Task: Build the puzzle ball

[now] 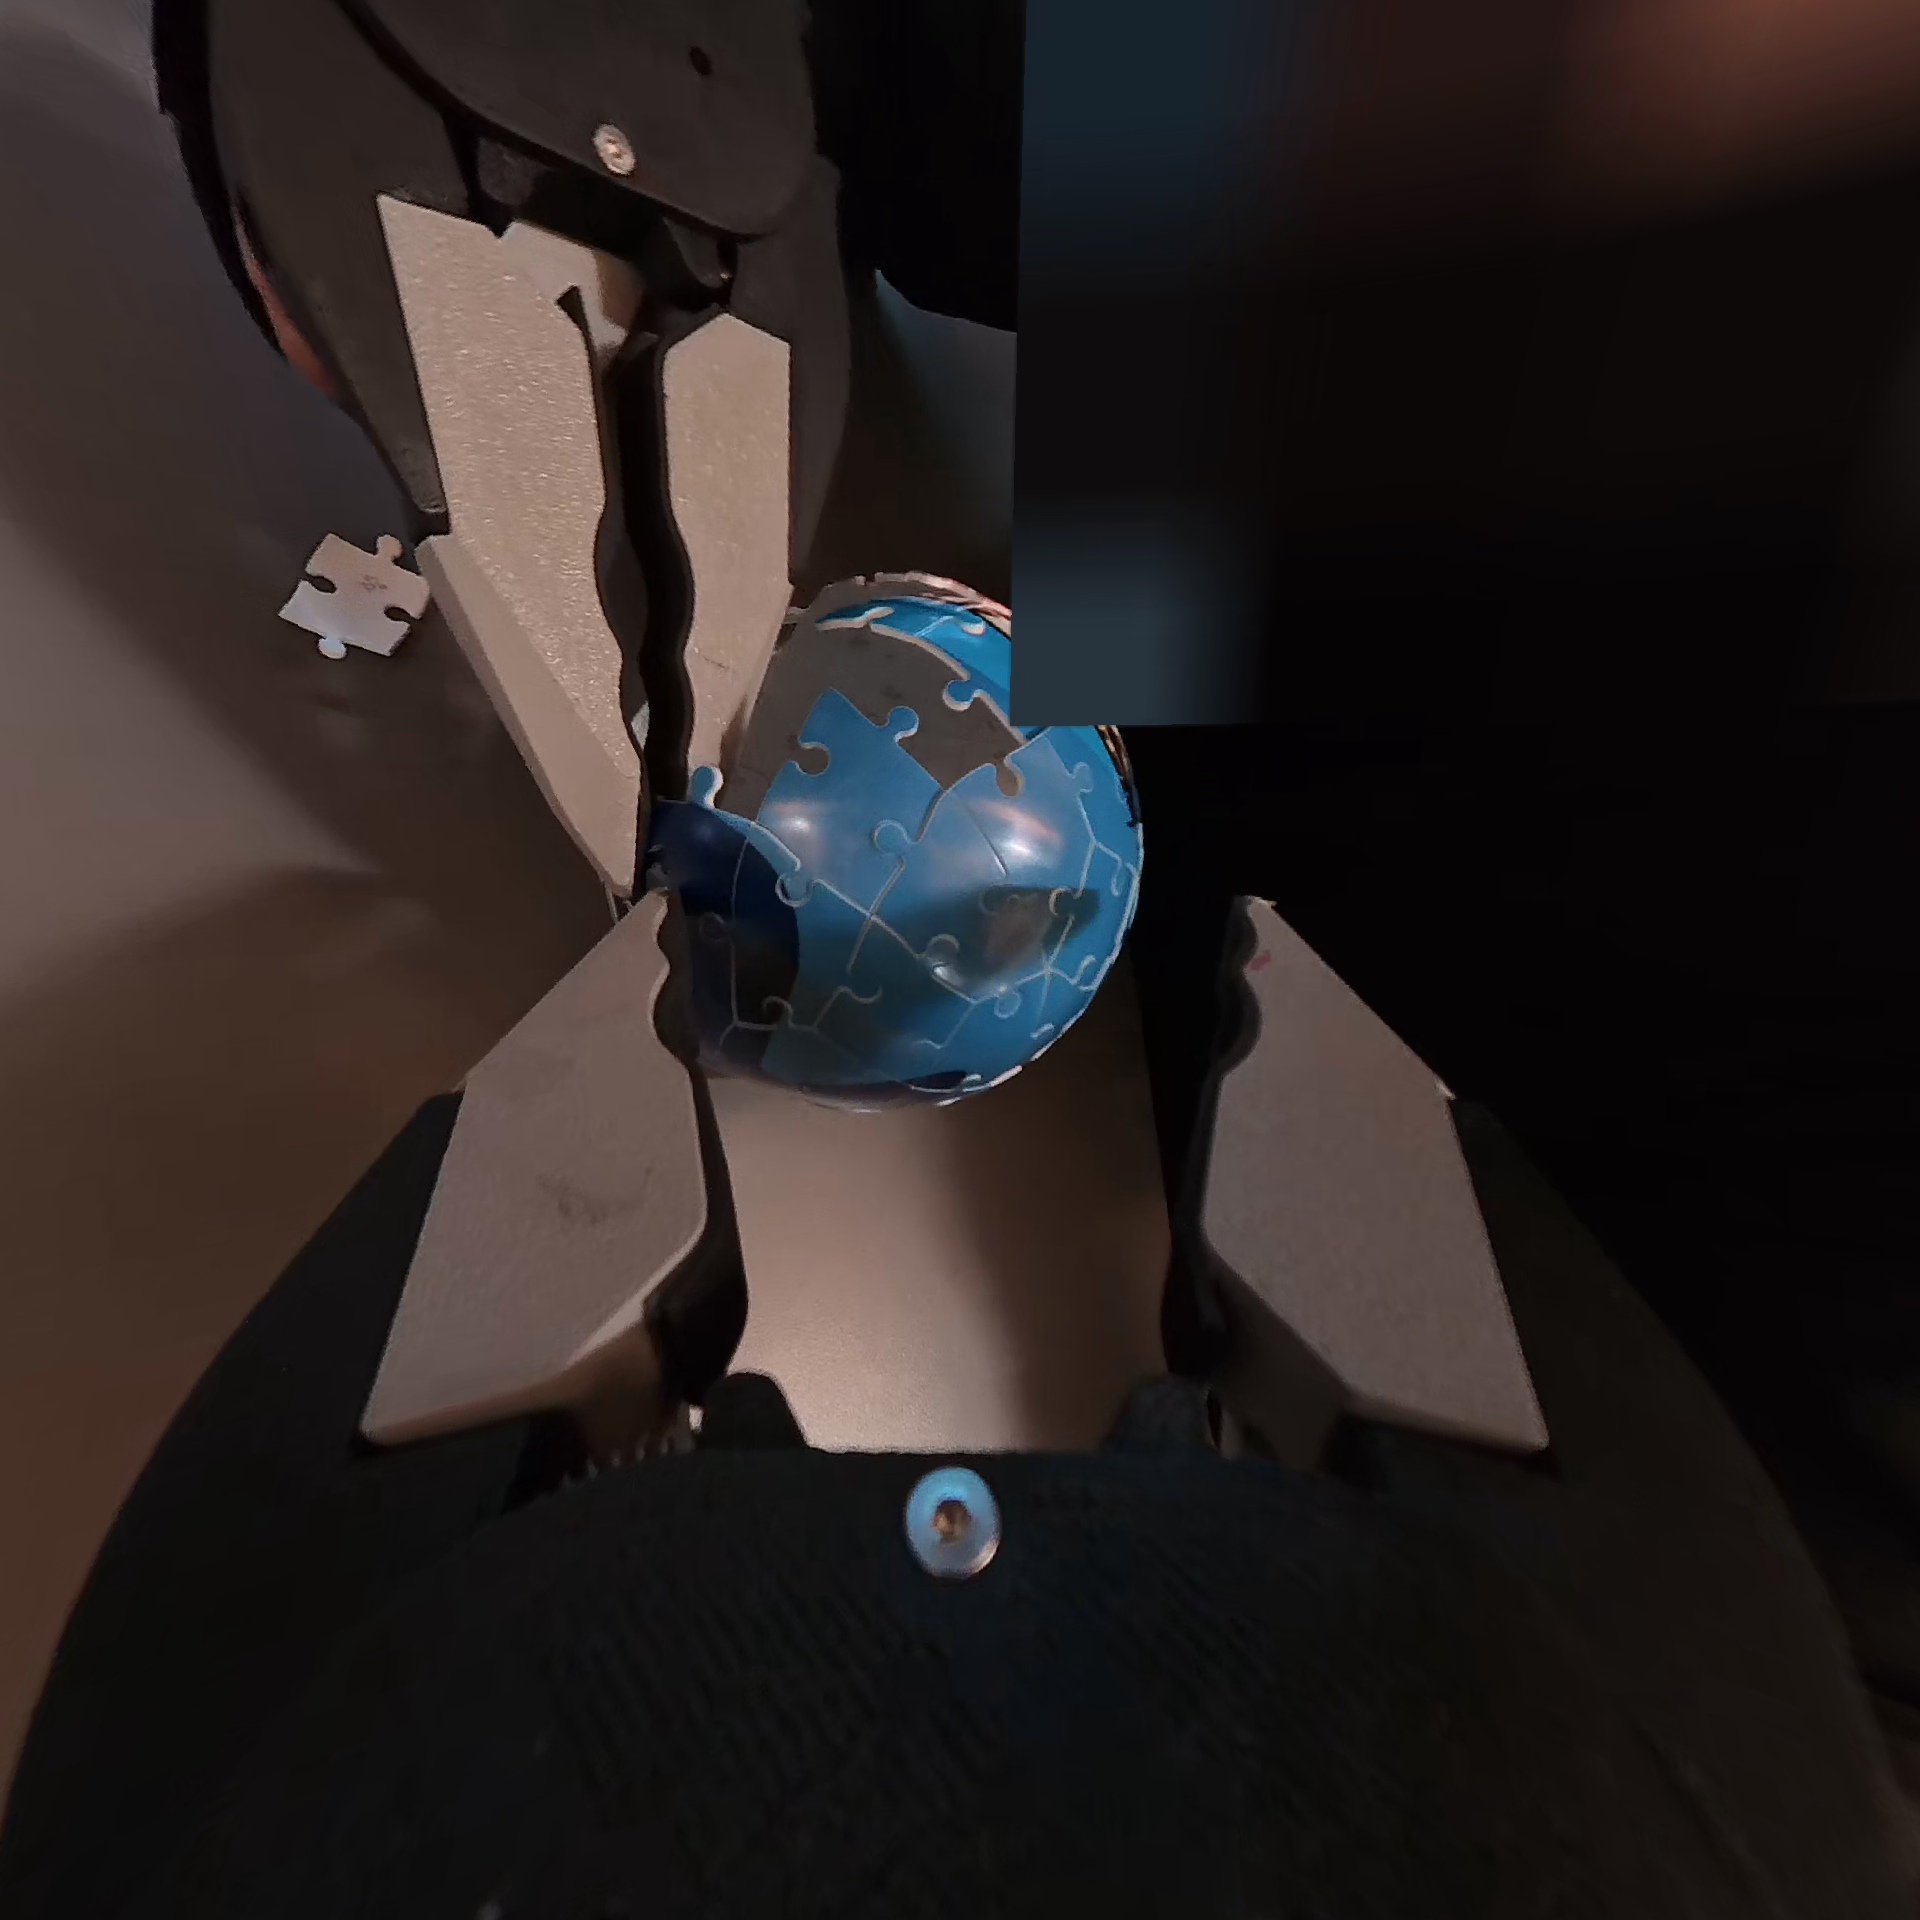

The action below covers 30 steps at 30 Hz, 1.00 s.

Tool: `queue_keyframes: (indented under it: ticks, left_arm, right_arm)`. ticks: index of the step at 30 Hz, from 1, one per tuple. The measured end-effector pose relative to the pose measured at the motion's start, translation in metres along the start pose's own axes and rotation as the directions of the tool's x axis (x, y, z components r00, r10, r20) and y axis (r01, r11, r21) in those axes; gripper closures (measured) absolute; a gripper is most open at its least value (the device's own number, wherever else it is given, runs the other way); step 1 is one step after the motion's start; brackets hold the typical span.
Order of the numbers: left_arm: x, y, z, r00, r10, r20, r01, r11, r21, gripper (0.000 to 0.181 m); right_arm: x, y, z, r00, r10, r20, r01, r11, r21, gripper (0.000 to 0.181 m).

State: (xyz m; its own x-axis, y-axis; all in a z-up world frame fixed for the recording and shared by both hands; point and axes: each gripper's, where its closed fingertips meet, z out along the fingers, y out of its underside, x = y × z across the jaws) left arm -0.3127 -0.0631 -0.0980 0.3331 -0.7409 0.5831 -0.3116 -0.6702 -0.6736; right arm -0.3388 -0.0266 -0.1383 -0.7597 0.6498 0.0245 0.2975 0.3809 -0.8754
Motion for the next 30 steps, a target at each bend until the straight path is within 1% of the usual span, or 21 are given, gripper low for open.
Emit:
queue_keyframes:
  ticks: [6,12,19,26,30]
  left_arm:
    - [-0.0030,-0.0049,-0.0004,1.000,-0.026,0.001,0.026,0.999,0.023,0.081]
    - [-0.0009,-0.0065,0.0009,0.999,-0.046,0.019,0.045,0.998,0.044,0.079]
    - [0.0002,-0.0067,0.0031,0.999,-0.045,0.022,0.044,0.998,0.036,0.079]
    - [-0.0019,-0.0058,0.0042,0.999,-0.036,0.023,0.035,0.999,0.022,0.075]
    - [-0.0010,-0.0048,0.0039,0.999,-0.041,0.019,0.041,0.999,0.023,0.077]
  right_arm:
    - [0.0023,0.0027,0.0005,0.992,0.094,0.087,-0.093,0.996,-0.005,0.179]
    - [0.0027,0.0005,-0.0002,0.998,0.056,0.040,-0.055,0.998,-0.008,0.178]
    - [0.0008,-0.0001,-0.0004,0.999,0.030,0.031,-0.031,1.000,0.004,0.180]
    - [0.0031,0.0031,0.0002,0.998,0.044,0.036,-0.044,0.999,-0.009,0.181]
    - [0.0017,0.0021,0.0016,0.998,0.057,0.037,-0.057,0.998,-0.004,0.181]
